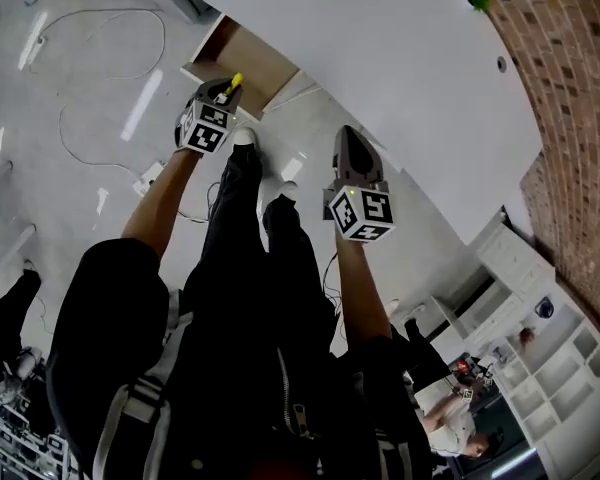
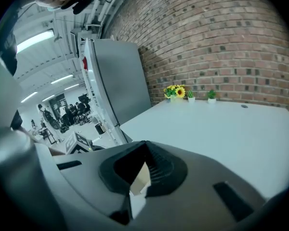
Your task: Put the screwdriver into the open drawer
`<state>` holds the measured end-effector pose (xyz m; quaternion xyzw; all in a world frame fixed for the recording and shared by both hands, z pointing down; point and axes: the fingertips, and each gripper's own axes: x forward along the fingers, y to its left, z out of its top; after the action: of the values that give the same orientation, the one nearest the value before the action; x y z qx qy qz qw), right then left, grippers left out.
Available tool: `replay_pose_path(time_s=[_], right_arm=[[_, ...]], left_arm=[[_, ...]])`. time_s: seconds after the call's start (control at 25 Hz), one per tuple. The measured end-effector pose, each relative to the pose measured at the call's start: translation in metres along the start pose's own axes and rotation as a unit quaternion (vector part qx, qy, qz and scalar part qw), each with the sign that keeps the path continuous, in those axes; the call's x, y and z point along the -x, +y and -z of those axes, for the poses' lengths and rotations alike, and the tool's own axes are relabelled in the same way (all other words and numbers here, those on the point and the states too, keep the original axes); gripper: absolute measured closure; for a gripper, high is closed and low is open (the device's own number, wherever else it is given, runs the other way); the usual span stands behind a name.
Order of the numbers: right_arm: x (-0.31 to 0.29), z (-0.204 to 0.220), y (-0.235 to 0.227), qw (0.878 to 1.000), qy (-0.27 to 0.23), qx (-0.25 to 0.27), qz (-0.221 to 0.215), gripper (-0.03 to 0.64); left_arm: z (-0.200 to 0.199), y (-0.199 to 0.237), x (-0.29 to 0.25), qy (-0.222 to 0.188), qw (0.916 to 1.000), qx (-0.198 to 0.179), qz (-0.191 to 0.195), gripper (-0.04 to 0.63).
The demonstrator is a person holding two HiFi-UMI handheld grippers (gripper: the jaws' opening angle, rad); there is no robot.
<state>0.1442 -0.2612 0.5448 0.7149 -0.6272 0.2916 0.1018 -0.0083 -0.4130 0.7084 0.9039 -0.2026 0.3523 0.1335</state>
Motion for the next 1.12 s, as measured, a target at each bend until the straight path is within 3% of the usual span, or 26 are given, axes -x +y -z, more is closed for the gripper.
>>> replay_pose_path(time_s=[0.52, 0.88, 1.12], right_arm=[[-0.024, 0.074, -0.018, 0.994, 0.064, -0.066, 0.058, 0.609], [-0.028, 0.099, -0.028, 0.990, 0.089, -0.080, 0.080, 0.609], [-0.021, 0.107, -0.039, 0.986, 0.107, -0.092, 0.092, 0.609]], left_arm=[[0.067, 0.029, -0.189, 0.086, 0.9957, -0.022, 0.027, 0.514], [0.118, 0.038, -0.249, 0.165, 0.9861, -0.011, 0.020, 0.514], [0.126, 0.044, -0.269, 0.193, 0.9808, -0.002, 0.024, 0.512]])
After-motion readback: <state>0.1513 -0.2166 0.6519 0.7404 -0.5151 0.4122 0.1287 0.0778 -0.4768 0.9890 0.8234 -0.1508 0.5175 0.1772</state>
